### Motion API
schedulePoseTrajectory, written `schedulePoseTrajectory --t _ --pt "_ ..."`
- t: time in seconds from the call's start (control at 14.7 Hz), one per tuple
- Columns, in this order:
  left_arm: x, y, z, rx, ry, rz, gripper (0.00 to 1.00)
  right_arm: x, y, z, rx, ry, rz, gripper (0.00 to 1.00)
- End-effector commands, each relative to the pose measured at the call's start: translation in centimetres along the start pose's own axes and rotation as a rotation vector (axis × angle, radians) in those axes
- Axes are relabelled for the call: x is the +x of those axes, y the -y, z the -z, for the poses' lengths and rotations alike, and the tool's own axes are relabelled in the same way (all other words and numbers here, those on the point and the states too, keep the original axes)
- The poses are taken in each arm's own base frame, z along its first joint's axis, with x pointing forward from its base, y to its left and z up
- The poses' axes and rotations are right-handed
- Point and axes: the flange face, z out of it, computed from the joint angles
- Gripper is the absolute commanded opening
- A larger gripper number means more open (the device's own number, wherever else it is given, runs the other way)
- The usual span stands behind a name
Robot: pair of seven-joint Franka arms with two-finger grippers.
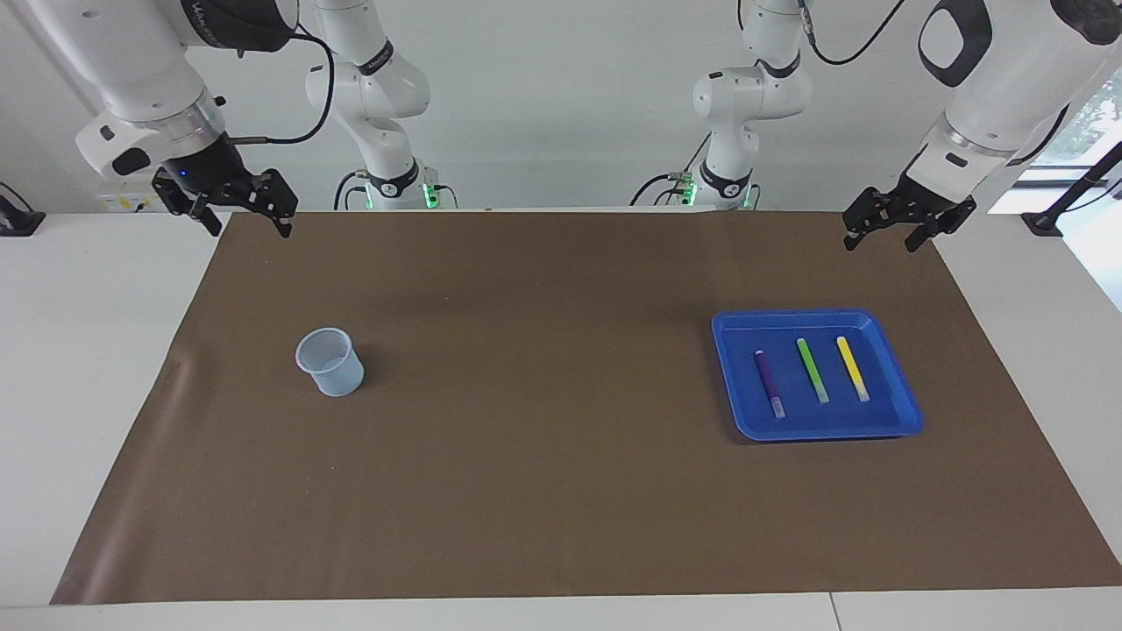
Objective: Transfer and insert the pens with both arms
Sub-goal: 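Move the left gripper toward the purple pen while the right gripper advances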
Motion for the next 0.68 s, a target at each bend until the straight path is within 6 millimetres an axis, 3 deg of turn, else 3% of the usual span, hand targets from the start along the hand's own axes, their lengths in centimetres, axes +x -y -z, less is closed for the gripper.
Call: schedulePoseTrajectory --t 0.0,0.2,0.34,0.61 --pt "-0.9 0.3 0.1 0.002 -0.017 -0.008 1.0 0.0 0.1 -0.1 0.021 -0.005 0.019 1.0" --pt "-0.9 0.2 0.1 0.002 -0.016 -0.008 1.0 -0.3 0.3 -0.8 0.021 0.012 0.024 1.0" --pt "-0.9 0.2 0.1 0.003 -0.017 -0.008 1.0 -0.8 1.7 -1.1 0.024 0.03 0.059 1.0" --pt "-1.0 0.5 0.0 0.002 -0.011 -0.005 1.0 -1.1 2.6 -1.6 0.235 0.06 0.042 1.0"
